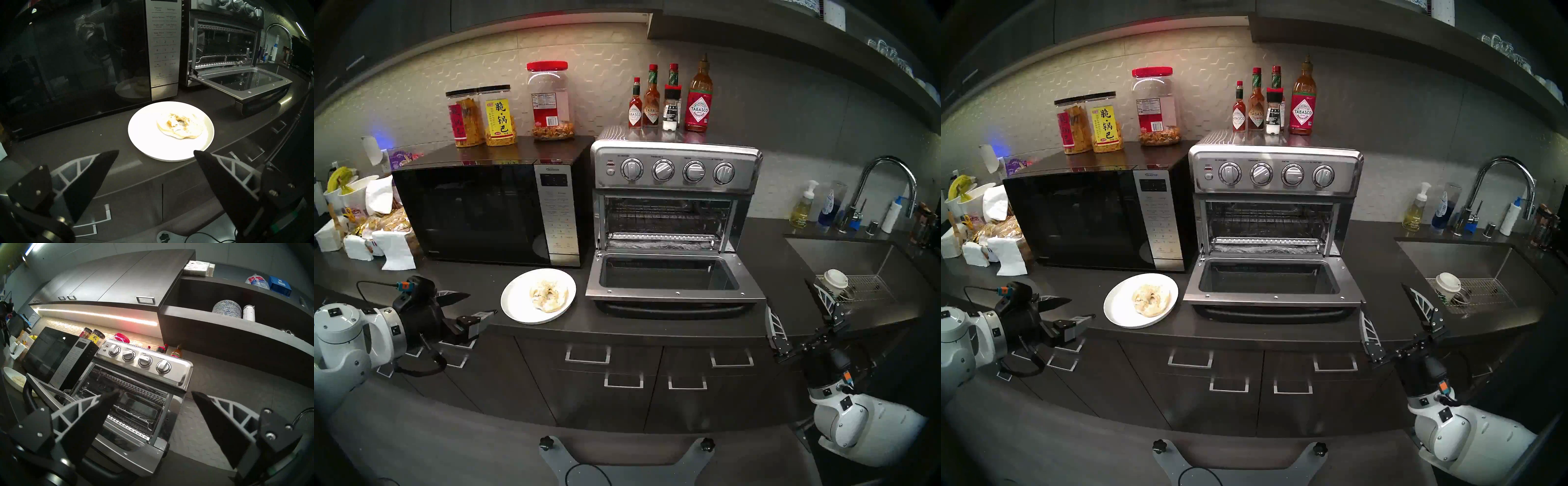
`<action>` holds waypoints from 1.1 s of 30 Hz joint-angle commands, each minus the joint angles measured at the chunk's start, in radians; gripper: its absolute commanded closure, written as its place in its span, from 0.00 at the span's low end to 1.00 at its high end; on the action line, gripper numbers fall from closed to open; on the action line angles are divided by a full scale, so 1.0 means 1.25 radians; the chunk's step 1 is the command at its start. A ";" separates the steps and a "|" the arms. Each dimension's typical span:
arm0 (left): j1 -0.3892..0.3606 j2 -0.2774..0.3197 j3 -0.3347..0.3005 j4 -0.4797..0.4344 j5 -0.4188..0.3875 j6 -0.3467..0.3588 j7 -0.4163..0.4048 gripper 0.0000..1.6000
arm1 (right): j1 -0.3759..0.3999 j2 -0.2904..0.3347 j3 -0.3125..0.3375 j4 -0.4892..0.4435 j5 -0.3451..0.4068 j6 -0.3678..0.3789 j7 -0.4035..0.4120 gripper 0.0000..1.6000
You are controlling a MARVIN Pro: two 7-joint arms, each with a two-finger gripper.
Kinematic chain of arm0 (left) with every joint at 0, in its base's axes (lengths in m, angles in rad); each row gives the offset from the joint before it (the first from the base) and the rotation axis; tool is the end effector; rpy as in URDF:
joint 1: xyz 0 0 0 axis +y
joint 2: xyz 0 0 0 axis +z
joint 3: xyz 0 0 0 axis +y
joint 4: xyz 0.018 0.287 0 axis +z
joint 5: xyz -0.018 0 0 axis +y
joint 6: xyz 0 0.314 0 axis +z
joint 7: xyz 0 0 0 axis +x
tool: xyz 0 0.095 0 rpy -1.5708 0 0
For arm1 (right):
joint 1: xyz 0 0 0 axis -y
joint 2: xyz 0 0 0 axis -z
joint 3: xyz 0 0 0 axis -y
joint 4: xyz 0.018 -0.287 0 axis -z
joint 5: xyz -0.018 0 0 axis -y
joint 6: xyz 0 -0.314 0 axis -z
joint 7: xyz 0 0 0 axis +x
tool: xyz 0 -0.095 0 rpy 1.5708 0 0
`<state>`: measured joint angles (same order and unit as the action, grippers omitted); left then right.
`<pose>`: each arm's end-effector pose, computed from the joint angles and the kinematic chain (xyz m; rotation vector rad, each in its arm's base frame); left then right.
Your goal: Open the oven and place the bagel inside on the rack
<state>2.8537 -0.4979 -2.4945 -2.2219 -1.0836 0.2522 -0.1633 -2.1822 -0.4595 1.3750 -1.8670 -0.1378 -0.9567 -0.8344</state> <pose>0.2620 0.1724 -0.1652 2.4965 -0.5649 1.5195 0.2447 -0.1261 -0.2545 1.3129 0.7089 2.7196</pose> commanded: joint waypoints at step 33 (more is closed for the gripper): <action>-0.089 0.123 0.079 0.034 -0.102 0.012 0.021 0.00 | 0.025 0.034 -0.032 -0.003 -0.022 -0.003 -0.056 0.00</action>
<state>2.7705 -0.4037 -2.3924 -2.1864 -1.1570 0.2339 -0.1407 -2.1609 -0.4230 1.3310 -1.8656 -0.1693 -0.9570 -0.8670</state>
